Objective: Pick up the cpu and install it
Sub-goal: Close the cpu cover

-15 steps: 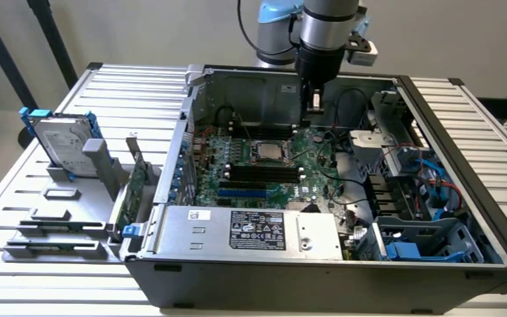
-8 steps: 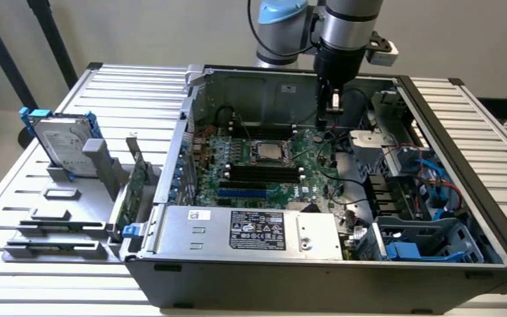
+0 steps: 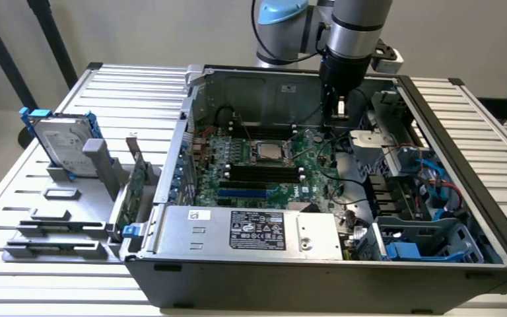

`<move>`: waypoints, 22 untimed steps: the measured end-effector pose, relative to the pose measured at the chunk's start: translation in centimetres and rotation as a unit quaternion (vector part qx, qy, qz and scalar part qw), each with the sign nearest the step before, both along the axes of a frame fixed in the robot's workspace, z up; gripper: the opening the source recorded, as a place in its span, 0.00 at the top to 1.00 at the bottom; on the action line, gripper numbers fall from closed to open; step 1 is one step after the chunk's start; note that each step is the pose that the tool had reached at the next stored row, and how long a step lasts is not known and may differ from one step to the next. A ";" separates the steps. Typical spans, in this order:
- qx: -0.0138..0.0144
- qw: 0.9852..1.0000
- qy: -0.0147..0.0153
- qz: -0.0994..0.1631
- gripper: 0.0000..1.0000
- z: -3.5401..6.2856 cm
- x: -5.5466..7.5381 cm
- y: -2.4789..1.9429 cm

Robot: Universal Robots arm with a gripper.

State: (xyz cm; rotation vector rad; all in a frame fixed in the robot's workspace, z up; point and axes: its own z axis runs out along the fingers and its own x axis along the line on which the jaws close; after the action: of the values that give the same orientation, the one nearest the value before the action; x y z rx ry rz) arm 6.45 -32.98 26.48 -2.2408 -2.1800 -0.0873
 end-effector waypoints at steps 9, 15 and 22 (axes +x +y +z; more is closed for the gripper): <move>0.000 1.000 0.000 0.000 0.89 -1.64 0.0 -0.32; 0.000 1.000 0.006 0.001 0.89 -2.26 -0.5 -0.32; -0.002 0.999 0.050 0.001 0.89 -2.27 -0.5 -0.32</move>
State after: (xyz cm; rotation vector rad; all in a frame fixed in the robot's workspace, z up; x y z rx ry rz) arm 5.97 -33.30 24.22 -2.1935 -2.1343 0.0274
